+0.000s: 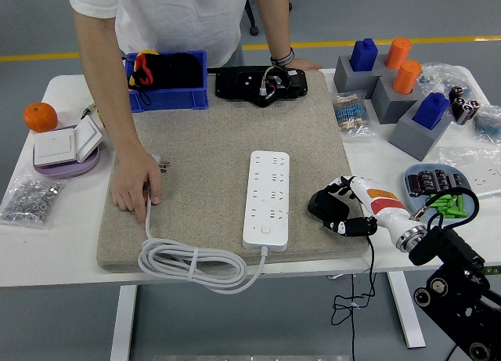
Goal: Press the white button,pick up the black plug,place it near the board,insert it into the board
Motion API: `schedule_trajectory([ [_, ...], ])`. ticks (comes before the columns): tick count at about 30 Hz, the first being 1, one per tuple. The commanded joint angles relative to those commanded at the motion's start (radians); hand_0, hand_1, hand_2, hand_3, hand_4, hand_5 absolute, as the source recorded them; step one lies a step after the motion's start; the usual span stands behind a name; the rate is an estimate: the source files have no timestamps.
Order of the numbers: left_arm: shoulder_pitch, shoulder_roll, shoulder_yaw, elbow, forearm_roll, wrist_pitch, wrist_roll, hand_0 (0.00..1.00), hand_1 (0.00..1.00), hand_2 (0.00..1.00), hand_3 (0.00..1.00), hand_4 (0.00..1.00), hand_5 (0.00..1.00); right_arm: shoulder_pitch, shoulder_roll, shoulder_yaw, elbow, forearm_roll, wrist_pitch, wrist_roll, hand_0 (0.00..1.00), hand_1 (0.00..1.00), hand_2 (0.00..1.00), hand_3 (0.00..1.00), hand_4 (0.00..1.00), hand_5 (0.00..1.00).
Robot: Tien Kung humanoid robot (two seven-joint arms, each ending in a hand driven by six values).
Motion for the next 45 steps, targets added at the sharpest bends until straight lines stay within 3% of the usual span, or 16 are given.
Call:
schedule_trajectory([
  [11,-0.003,-0.001,0.002,0.000,-0.001,0.000,0.000,0.705,0.699,0.671,0.712,0.722,0.284,0.008,0.000,-0.017,-0.019,0.014,-0.008,0.018,0.494,0.538,0.559,0.610,0.844,0.051],
  [12,-0.003,-0.001,0.001,0.000,-0.001,0.000,0.000,0.703,0.699,0.671,0.712,0.722,0.283,0.009,0.000,-0.019,-0.021,0.015,-0.008,0.019,0.464,0.483,0.529,0.593,0.745,0.002],
  [17,-0.002,-0.001,0.000,0.000,0.001,0.000,0.001,0.703,0.699,0.671,0.712,0.722,0.283,0.013,0.001,-0.025,-0.033,0.014,-0.027,0.042,0.464,0.483,0.529,0.593,0.745,0.002],
  [18,-0.003,-0.001,0.000,0.000,0.001,0.000,0.001,0.705,0.698,0.671,0.712,0.723,0.285,0.014,0.002,-0.026,-0.035,0.013,-0.032,0.048,0.446,0.417,0.487,0.574,0.739,0.002],
  [23,-0.003,-0.001,0.003,0.000,-0.003,0.000,0.000,0.705,0.698,0.671,0.712,0.723,0.285,0.015,0.000,-0.024,-0.036,0.018,-0.044,0.083,0.446,0.417,0.487,0.574,0.739,0.002],
  [24,-0.003,-0.001,0.003,0.000,-0.002,0.000,0.000,0.704,0.699,0.671,0.712,0.722,0.283,0.016,-0.002,-0.023,-0.034,0.021,-0.042,0.088,0.245,0.244,0.443,0.555,0.624,0.002],
  [26,-0.003,-0.001,0.001,0.000,-0.001,0.000,0.000,0.704,0.699,0.671,0.712,0.722,0.283,0.020,-0.003,-0.021,-0.030,0.027,-0.036,0.094,0.245,0.244,0.443,0.555,0.624,0.002],
  [29,-0.004,-0.001,0.003,0.000,-0.003,-0.001,0.001,0.704,0.699,0.671,0.712,0.722,0.283,0.035,-0.012,-0.020,-0.017,0.043,0.001,0.097,0.245,0.244,0.443,0.555,0.624,0.002],
  [30,-0.004,-0.001,0.002,0.000,-0.002,0.000,0.001,0.705,0.699,0.671,0.712,0.722,0.285,0.040,-0.014,-0.022,-0.014,0.050,0.009,0.097,0.213,0.193,0.354,0.499,0.576,0.002],
  [45,-0.010,0.002,0.001,0.000,-0.003,0.000,0.003,0.704,0.699,0.671,0.711,0.722,0.284,0.225,-0.035,-0.136,0.023,0.121,0.178,0.068,0.162,0.158,0.312,0.476,0.556,0.002],
])
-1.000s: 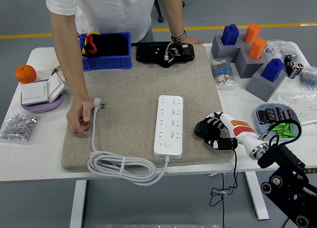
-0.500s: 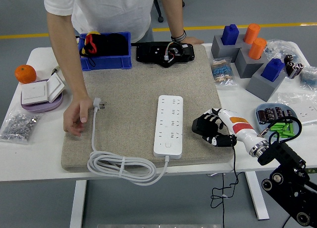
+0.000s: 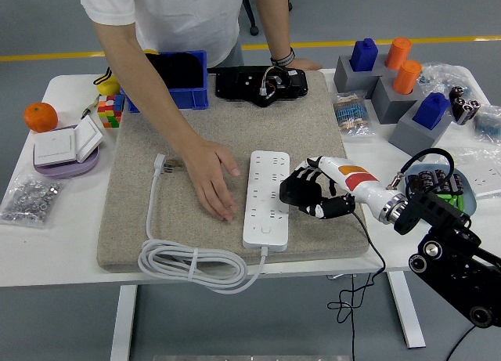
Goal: Press the white button,pick up the black plug,place it near the board,insert it into the board
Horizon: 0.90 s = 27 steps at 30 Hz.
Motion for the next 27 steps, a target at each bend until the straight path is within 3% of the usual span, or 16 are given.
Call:
schedule_trajectory([
  [12,-0.004,0.001,0.005,0.000,-0.003,0.000,0.003,0.704,0.699,0.670,0.711,0.721,0.284,0.081,0.005,-0.105,0.012,0.012,0.062,0.028,0.145,0.160,0.303,0.464,0.523,0.002],
  [22,-0.008,0.005,0.015,0.000,-0.008,0.000,0.002,0.704,0.699,0.670,0.712,0.721,0.285,0.113,0.017,-0.119,-0.033,-0.030,0.041,0.049,0.140,0.160,0.302,0.469,0.518,0.002],
  [27,-0.006,0.006,0.019,0.000,-0.010,0.000,0.002,0.705,0.699,0.670,0.711,0.721,0.285,0.114,0.011,-0.114,-0.042,-0.048,0.054,0.045,0.139,0.157,0.302,0.470,0.517,0.002],
])
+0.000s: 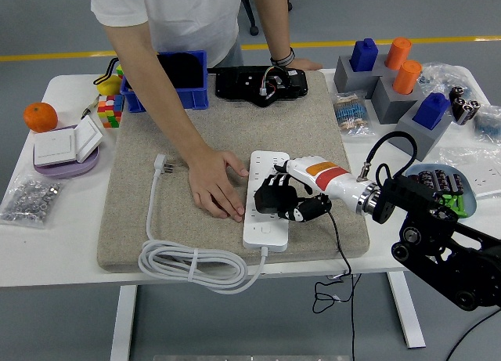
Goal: Press the white button,pick up the black plug,place it near the board,insert it into the board
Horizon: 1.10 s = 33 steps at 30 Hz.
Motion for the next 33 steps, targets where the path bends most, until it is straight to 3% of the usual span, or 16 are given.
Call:
schedule_trajectory([
  [18,0.007,-0.005,-0.008,0.000,0.004,0.000,-0.002,0.705,0.699,0.670,0.711,0.721,0.286,-0.035,-0.018,0.023,0.027,-0.021,0.043,-0.071,0.136,0.151,0.302,0.474,0.520,0.002],
  [33,0.007,-0.008,-0.019,0.000,0.011,0.000,-0.001,0.705,0.699,0.670,0.712,0.721,0.286,-0.049,-0.016,0.029,0.061,-0.035,0.039,-0.123,0.134,0.147,0.304,0.486,0.513,0.002],
])
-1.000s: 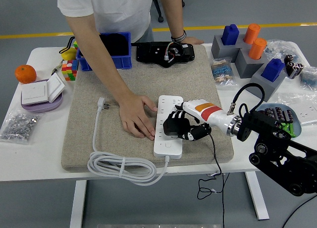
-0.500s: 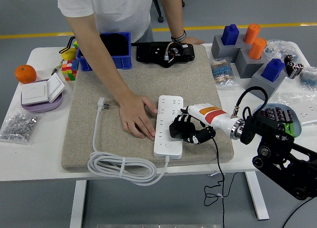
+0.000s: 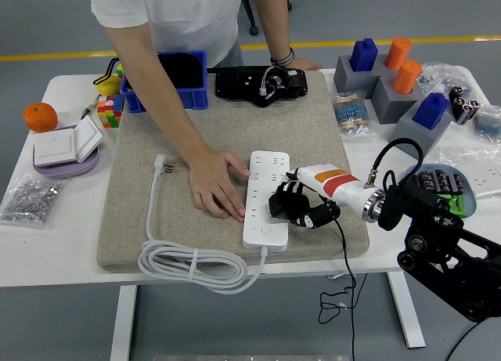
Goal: Press the white button,pick up the black plug,place it near the board,insert it into the board
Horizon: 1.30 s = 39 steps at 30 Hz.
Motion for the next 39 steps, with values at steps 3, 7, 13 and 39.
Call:
schedule_trajectory([
  [3,0.000,0.000,-0.001,0.000,0.000,0.000,-0.001,0.704,0.699,0.670,0.712,0.721,0.286,-0.003,-0.002,0.002,0.006,0.002,0.003,-0.004,0.132,0.147,0.306,0.489,0.517,0.002],
  [7,0.001,-0.001,-0.005,0.000,0.005,0.000,0.002,0.704,0.699,0.670,0.712,0.721,0.286,-0.003,-0.001,0.005,0.005,0.000,0.007,-0.011,0.132,0.147,0.306,0.489,0.517,0.002],
  [13,0.001,0.000,-0.003,0.000,0.003,0.000,0.000,0.705,0.699,0.671,0.712,0.721,0.287,-0.006,0.000,0.010,0.006,0.002,0.013,-0.021,0.143,0.159,0.318,0.508,0.514,0.002],
  [39,0.003,-0.001,-0.003,0.000,0.002,0.000,0.000,0.704,0.698,0.670,0.712,0.721,0.287,-0.017,0.003,0.011,0.026,0.017,0.019,-0.037,0.174,0.243,0.449,0.552,0.746,0.002],
])
